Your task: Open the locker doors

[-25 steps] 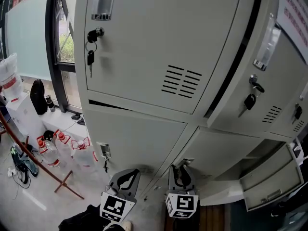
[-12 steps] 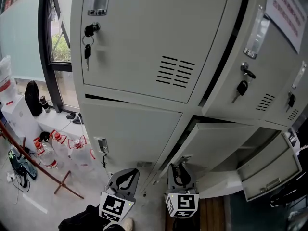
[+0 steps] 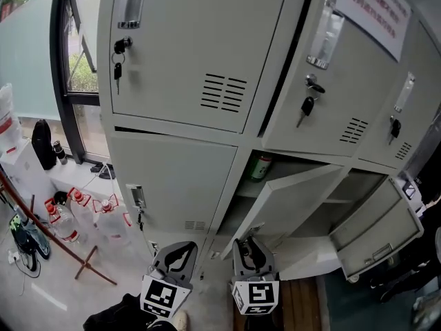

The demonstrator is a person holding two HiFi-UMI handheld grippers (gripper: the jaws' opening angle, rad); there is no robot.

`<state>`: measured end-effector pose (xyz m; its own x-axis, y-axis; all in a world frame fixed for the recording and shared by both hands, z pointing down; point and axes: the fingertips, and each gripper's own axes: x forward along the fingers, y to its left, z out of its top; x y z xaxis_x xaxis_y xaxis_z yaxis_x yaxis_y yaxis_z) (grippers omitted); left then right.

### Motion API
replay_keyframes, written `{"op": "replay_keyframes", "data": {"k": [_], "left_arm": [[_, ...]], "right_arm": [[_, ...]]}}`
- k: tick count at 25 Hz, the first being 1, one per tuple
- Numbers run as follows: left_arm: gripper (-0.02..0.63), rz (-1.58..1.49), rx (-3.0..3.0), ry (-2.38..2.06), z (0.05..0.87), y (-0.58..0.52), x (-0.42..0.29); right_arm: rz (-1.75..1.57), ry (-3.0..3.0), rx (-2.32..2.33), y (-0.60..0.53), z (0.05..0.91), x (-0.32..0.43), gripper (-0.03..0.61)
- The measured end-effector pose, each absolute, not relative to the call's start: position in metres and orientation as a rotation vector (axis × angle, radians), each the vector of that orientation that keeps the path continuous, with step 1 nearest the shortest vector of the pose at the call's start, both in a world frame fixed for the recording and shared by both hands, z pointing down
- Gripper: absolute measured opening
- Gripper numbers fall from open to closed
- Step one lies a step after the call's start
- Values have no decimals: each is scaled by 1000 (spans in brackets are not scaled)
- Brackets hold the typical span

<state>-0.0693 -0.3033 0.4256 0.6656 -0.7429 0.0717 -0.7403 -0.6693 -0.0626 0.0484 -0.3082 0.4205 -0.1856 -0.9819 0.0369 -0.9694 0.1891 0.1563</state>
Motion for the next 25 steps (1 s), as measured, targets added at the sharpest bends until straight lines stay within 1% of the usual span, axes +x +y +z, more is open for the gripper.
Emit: {"op": "replay_keyframes", "data": {"k": [8,15,25], "left_arm": [[26,-153,-2822,1281,423,-252,-47],[26,-153,-2806,1297,421,-210,-35],[26,-143,-2809,1261,417,-172,-16]], "right_arm": [[-170,-2335,1905,-259,421,68,138],[-186,-2319,1904,-222,421,88,118],[-172,-2256,1975,-182,423,118,108]]}}
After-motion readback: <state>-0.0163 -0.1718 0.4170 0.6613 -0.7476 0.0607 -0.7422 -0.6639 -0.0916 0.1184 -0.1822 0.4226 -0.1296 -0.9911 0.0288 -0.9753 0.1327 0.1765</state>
